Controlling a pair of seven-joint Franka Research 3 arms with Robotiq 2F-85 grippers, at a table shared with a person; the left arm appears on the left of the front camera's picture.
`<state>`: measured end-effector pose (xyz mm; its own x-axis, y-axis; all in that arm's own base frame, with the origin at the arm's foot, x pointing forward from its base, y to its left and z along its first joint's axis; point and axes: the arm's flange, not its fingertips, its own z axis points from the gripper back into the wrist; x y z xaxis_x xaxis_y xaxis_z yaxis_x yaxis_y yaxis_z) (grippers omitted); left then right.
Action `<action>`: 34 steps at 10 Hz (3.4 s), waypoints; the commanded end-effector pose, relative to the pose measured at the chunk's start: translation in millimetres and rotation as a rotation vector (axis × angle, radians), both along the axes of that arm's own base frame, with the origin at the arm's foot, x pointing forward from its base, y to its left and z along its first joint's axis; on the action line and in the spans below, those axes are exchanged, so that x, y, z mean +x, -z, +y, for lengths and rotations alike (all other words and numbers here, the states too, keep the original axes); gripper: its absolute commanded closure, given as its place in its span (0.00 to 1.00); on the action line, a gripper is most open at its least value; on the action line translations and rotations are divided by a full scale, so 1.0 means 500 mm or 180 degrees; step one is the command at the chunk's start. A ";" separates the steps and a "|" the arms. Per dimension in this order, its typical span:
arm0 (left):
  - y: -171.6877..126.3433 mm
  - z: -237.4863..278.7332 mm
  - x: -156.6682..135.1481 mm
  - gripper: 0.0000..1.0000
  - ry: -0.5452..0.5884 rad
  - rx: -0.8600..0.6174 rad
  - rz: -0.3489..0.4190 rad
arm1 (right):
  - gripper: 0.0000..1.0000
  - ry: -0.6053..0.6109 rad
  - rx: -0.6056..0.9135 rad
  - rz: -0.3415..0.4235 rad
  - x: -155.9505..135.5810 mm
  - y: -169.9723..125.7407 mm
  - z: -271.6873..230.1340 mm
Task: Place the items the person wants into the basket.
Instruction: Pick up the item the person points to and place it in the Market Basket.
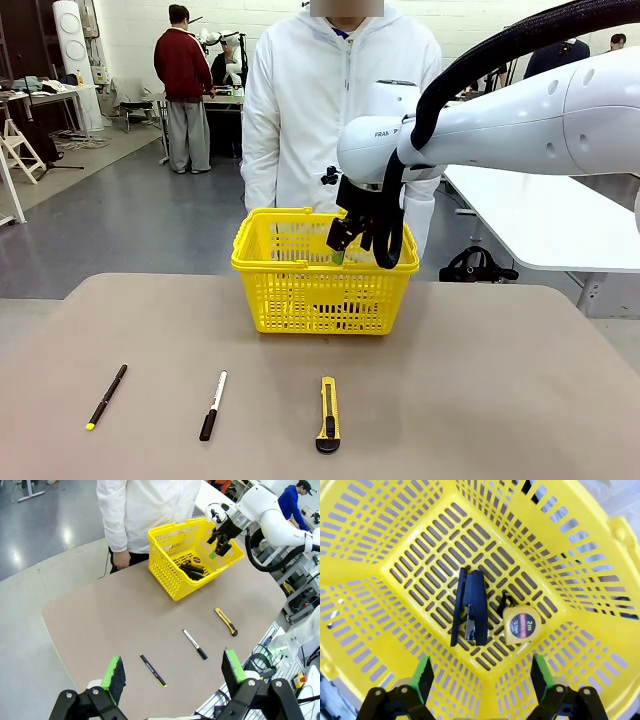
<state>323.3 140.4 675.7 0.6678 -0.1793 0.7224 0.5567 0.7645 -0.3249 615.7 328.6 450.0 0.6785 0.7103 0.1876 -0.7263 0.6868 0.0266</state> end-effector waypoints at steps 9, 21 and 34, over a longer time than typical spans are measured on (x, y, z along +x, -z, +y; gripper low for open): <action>0.001 0.002 -0.002 0.00 0.0043 -0.0035 -0.0045 | 0.00 0.1478 -0.0188 -0.0695 -0.679 -0.356 -0.550; 0.001 0.002 -0.002 0.00 0.0043 -0.0035 -0.0045 | 0.00 0.1532 0.0364 -0.1027 -0.762 -0.485 -0.800; 0.001 0.002 -0.002 0.00 0.0043 -0.0035 -0.0045 | 0.00 0.0772 0.1650 -0.1231 -0.876 -0.491 -1.020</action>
